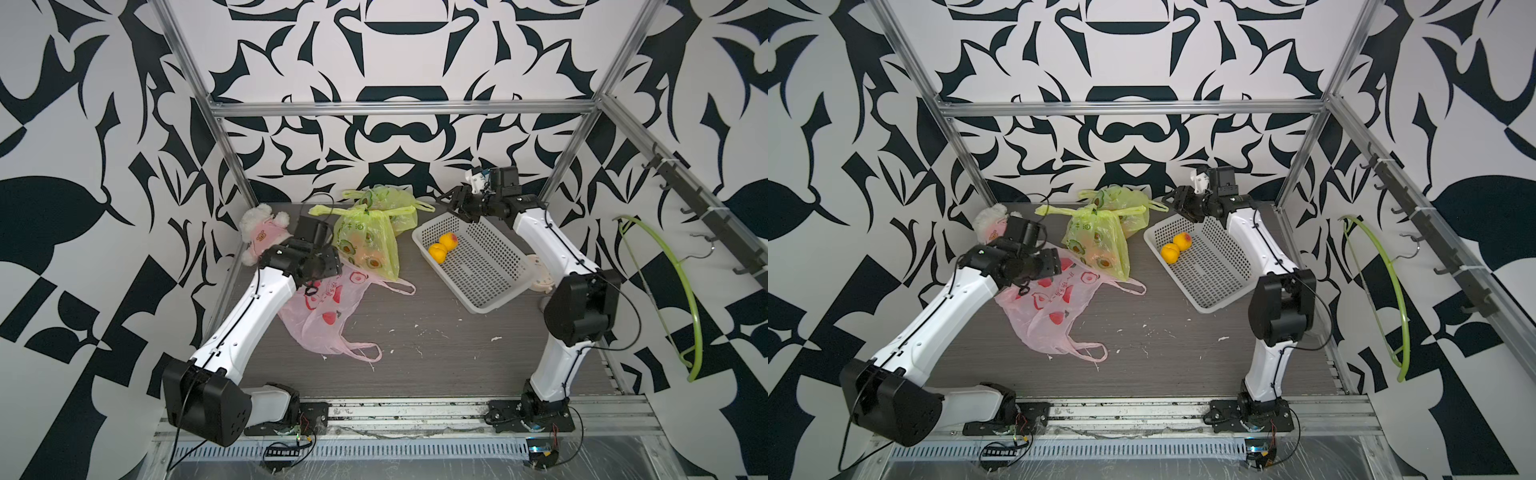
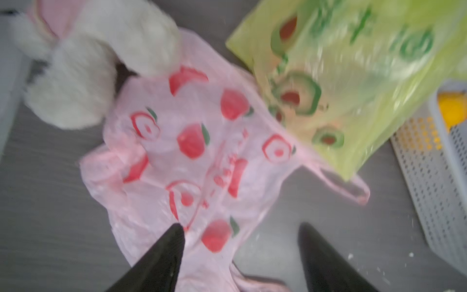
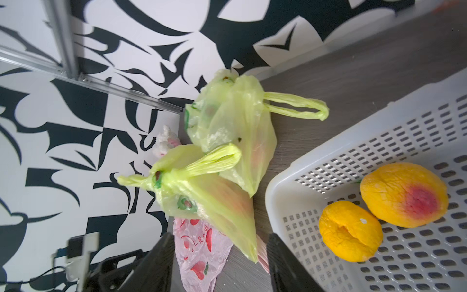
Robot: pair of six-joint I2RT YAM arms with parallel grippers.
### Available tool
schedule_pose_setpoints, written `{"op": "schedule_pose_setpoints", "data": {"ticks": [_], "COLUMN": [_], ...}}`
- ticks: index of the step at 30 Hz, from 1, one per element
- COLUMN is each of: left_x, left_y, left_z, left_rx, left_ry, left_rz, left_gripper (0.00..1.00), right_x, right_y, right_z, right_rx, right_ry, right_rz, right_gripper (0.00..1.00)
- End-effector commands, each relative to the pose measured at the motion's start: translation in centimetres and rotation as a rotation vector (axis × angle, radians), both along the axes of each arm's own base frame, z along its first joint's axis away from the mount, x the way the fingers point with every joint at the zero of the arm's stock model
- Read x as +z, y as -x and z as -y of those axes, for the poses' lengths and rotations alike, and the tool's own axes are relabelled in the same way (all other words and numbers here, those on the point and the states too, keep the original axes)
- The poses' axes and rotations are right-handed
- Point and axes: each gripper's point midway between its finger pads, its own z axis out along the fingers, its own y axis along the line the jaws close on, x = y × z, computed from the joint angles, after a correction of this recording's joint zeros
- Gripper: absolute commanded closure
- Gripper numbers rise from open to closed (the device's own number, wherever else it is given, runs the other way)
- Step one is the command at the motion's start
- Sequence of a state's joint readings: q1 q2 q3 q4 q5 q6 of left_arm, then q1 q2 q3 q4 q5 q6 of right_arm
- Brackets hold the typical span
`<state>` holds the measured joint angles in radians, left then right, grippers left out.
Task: Place the peach into a plastic bag & tie a knot
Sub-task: Place the plastic bag at the center of the board, then pick up the peach from the basket, then pick up the plastic bag at the center of the board.
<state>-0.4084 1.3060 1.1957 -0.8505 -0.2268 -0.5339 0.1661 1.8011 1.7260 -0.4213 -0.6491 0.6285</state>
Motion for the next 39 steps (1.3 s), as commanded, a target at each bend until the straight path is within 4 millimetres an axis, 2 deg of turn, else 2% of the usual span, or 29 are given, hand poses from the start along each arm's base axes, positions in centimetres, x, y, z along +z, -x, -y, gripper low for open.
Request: {"op": "schedule_pose_setpoints", "data": {"ticks": [1,5,8,13,16,21,22,23,26,30,33,39], "left_x": [-3.3,-8.0,-10.2,-13.8,-15.1,-16.1,-16.4,-16.8,-17.7,-16.6,-14.2,-7.6], "left_y": [2.7,3.3,2.6,2.3,1.9,1.7,1.6,1.7,1.9,2.4,2.6,2.9], "left_z": [0.9,2.5,3.3,3.5,3.8,4.0,4.1,4.2,3.7,3.8,4.1,5.1], "left_rx": [0.015,-0.059,-0.122,-0.184,-0.198,-0.209,-0.214,-0.218,-0.201,-0.214,-0.219,-0.252], "left_ry": [-0.055,-0.164,-0.235,-0.319,-0.317,-0.296,-0.284,-0.27,-0.24,-0.205,-0.163,-0.05], "left_rz": [-0.096,-0.206,-0.237,-0.331,-0.336,-0.334,-0.339,-0.347,-0.384,-0.377,-0.335,-0.214], "left_gripper": [0.23,0.2,0.18,0.17,0.16,0.19,0.24,0.34,0.77,1.0,1.0,1.0], "right_x": [2.0,1.6,0.8,-0.4,-0.9,-1.3,-1.4,-1.6,-3.4,-6.5,-9.3,-14.2], "right_y": [2.4,4.7,5.9,7.1,7.5,7.4,7.3,7.2,6.8,6.2,5.7,3.9], "right_z": [0.7,1.4,2.1,2.6,2.8,2.8,2.8,2.9,3.9,5.6,5.9,4.4], "right_rx": [0.018,0.012,0.003,0.004,0.005,0.003,0.001,-0.005,-0.051,-0.122,-0.131,-0.118], "right_ry": [0.041,0.063,0.092,0.093,0.09,0.085,0.086,0.09,0.158,0.26,0.295,0.365], "right_rz": [0.09,0.09,0.078,0.051,0.039,0.025,0.023,0.021,-0.017,-0.086,-0.152,-0.228], "right_gripper": [0.43,0.44,0.44,0.44,0.44,0.46,0.46,0.47,0.49,0.48,0.47,0.44]}}
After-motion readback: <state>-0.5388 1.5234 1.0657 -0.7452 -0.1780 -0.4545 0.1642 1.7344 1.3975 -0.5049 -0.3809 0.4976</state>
